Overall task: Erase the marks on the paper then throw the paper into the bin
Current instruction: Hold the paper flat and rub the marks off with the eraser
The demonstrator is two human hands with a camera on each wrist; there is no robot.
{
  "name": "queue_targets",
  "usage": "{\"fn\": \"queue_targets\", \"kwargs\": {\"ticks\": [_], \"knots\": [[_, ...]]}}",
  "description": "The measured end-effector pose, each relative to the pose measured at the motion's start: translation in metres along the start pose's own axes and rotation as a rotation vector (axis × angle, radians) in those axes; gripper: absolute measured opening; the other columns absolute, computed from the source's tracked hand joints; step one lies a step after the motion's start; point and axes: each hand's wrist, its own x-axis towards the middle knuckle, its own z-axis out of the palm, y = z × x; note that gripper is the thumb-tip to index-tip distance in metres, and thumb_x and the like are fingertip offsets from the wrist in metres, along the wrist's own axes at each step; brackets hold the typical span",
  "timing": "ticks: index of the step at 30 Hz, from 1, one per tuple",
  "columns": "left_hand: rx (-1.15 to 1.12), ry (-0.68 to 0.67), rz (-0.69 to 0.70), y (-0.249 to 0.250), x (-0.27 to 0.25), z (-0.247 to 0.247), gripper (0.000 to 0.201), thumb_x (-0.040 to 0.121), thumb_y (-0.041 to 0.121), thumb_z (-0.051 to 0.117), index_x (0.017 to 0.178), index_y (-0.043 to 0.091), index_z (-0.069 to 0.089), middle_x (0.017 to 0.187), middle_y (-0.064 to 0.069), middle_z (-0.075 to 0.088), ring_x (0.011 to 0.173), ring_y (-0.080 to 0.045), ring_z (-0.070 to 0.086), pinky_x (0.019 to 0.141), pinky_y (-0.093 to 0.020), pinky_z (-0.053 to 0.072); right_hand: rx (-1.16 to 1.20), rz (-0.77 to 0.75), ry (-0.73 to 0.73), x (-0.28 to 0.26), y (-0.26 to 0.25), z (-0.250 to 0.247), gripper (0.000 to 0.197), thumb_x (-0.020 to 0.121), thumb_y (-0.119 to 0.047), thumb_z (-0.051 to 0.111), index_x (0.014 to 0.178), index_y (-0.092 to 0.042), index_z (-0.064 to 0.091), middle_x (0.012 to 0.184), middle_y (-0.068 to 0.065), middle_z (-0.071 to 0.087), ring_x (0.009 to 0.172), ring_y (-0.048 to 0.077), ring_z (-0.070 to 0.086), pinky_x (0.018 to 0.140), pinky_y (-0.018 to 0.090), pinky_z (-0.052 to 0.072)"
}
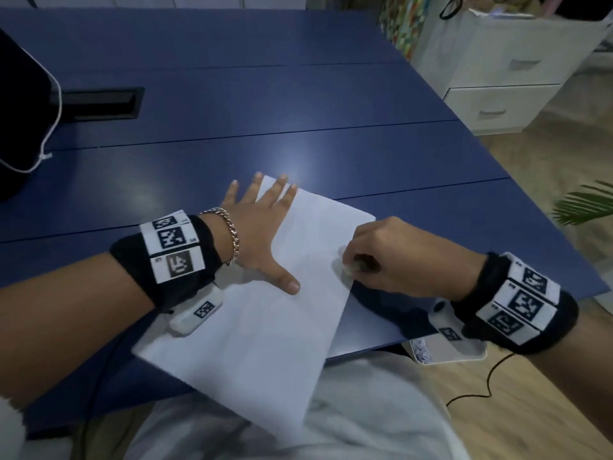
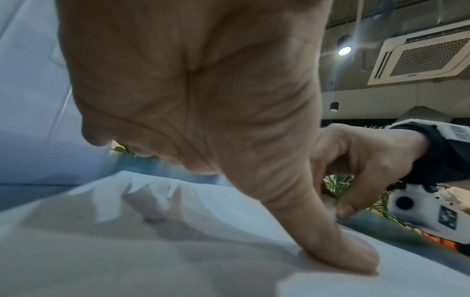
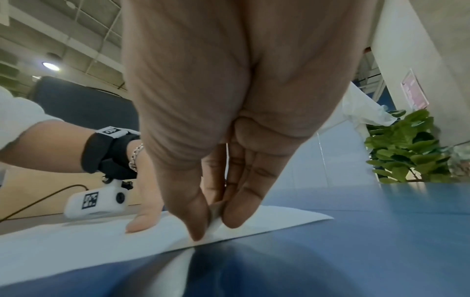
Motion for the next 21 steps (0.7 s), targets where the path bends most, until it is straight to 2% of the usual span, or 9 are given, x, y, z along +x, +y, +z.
{"fn": "queue_targets", "kwargs": {"ticks": [4,7,11,12,14,16,18,21], "knots": [[0.011,-0.062,-0.054,-0.025,-0.009,-0.003,0.173,0.035,0.109,0.058,0.159,0.031,-0.033,0.165,0.003,-0.043,0.154,-0.040,-0.032,0.124,-0.068,-0.009,0.079,-0.081,-0.035,-0.007,-0.019,0.007,0.016,0.102,-0.037,0.062,0.095,-0.029,0.074,0.091,-0.013,0.063,0.079,0.008,0.060,0.077,0.029,0.054],[0.005,-0.076,-0.005,-0.035,-0.013,-0.006,0.160,0.046,0.106,0.059,0.160,0.037,-0.030,0.164,0.002,-0.044,0.154,-0.041,-0.032,0.125,-0.066,-0.008,0.124,-0.084,-0.004,-0.005,-0.013,-0.008,0.010,0.099,-0.030,0.070,0.105,-0.031,0.077,0.096,-0.018,0.067,0.081,0.002,0.064,0.080,0.022,0.054],[-0.093,-0.027,0.170,-0.020,-0.010,-0.013,0.138,0.062,0.095,0.061,0.164,0.042,-0.015,0.169,0.004,-0.036,0.156,-0.037,-0.028,0.126,-0.057,-0.006,0.079,0.084,0.097,0.017,0.025,-0.033,0.018,0.094,-0.026,0.076,0.111,-0.030,0.079,0.097,-0.014,0.070,0.084,0.002,0.066,0.082,0.035,0.060],[-0.091,-0.020,0.212,-0.012,-0.006,-0.014,0.135,0.064,0.094,0.062,0.165,0.043,-0.012,0.170,0.005,-0.034,0.157,-0.035,-0.027,0.126,-0.056,-0.007,0.060,0.102,0.087,0.024,0.029,-0.035,0.019,0.093,-0.026,0.077,0.112,-0.029,0.079,0.097,-0.014,0.070,0.083,0.001,0.065,0.083,0.036,0.060],[-0.080,-0.025,0.262,0.003,0.005,-0.014,0.132,0.067,0.093,0.064,0.166,0.044,-0.009,0.172,0.007,-0.028,0.158,-0.036,-0.024,0.126,-0.059,-0.006,0.048,0.098,0.043,0.037,0.029,-0.034,0.022,0.093,-0.024,0.077,0.114,-0.029,0.080,0.097,-0.015,0.070,0.081,-0.001,0.063,0.083,0.030,0.058],[-0.085,-0.052,0.276,0.014,0.016,-0.010,0.129,0.069,0.093,0.065,0.163,0.050,-0.012,0.173,0.007,-0.024,0.158,-0.039,-0.022,0.126,-0.065,-0.005,0.046,0.062,-0.002,0.044,0.022,-0.030,0.025,0.091,-0.023,0.077,0.114,-0.033,0.080,0.095,-0.013,0.069,0.080,0.002,0.063,0.078,0.026,0.055],[-0.082,-0.067,0.273,0.020,0.023,-0.005,0.127,0.067,0.095,0.063,0.158,0.057,-0.015,0.173,0.008,-0.025,0.158,-0.041,-0.023,0.124,-0.069,-0.006,0.035,0.049,-0.028,0.046,0.019,-0.024,0.025,0.091,-0.023,0.074,0.112,-0.035,0.081,0.093,-0.012,0.069,0.080,0.007,0.064,0.077,0.031,0.057],[-0.045,-0.084,0.250,0.021,0.030,-0.002,0.132,0.062,0.099,0.061,0.157,0.057,-0.021,0.172,0.009,-0.028,0.157,-0.042,-0.023,0.124,-0.069,-0.007,0.026,0.068,0.001,0.042,0.021,-0.020,0.024,0.091,-0.022,0.071,0.110,-0.033,0.081,0.090,-0.011,0.070,0.078,0.010,0.065,0.076,0.036,0.058]]}}
